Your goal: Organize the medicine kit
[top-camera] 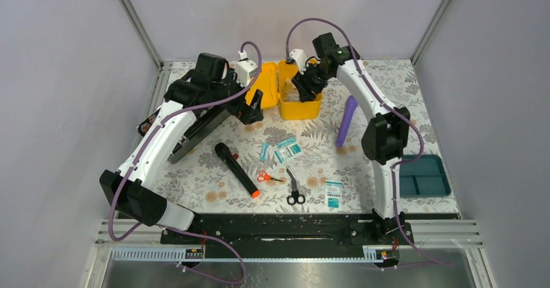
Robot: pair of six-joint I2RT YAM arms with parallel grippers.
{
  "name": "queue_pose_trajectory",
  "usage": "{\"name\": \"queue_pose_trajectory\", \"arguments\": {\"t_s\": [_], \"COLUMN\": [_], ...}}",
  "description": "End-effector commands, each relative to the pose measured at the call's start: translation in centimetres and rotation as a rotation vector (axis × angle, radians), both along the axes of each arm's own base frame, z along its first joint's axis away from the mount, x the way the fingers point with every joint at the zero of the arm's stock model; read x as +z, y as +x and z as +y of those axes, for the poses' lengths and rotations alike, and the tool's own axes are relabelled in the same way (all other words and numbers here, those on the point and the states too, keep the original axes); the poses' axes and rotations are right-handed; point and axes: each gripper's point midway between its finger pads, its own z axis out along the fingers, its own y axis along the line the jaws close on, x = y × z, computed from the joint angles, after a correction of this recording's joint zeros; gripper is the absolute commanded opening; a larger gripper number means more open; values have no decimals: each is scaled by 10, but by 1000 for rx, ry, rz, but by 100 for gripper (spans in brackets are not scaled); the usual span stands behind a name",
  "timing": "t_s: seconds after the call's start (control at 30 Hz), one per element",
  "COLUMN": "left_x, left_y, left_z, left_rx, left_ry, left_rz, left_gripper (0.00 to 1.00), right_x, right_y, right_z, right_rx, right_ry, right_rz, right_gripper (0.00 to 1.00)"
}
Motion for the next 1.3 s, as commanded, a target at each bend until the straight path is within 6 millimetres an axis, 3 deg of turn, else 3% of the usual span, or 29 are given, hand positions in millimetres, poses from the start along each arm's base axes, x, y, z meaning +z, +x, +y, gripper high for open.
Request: {"name": "queue_pose_trajectory", "arguments": {"t_s": [0.0, 0.13, 0.33, 0.43, 0.67, 0.83, 0.93, 1.03, 1.27], "left_x": [25, 31, 35, 36, 35, 36, 36, 36, 34], "left_y": [8, 0, -9, -12, -15, -14, -13, -13, -13], "left_z": [-11, -12, -5, -3, 0, -2, -4, -6, -9], "left_rx": [-12, -55, -58, -51, -40, -42, -48, -58, -67], "left_ry": [-85, -91, -68, -67, -62, -71, -77, -84, -100], "left_rz": [-44, -48, -66, -68, -69, -65, -60, -56, -49], "left_gripper": [96, 96, 96, 96, 96, 96, 96, 96, 96], "right_x": [29, 13, -4, -12, -24, -31, -34, -33, -30], "right_y": [-34, -27, 2, 5, -11, -17, -22, -28, -52], "right_z": [10, 13, 16, 17, 11, 5, 1, -3, -22], "right_rx": [382, 502, 479, 496, 563, 564, 566, 571, 599], "right_ry": [63, 35, -24, -29, -46, -70, -79, -89, -135], "right_rz": [-157, -192, -200, -196, -152, -117, -103, -98, -97], "right_gripper": [63, 62, 56, 53, 43, 25, 9, 0, 0]}}
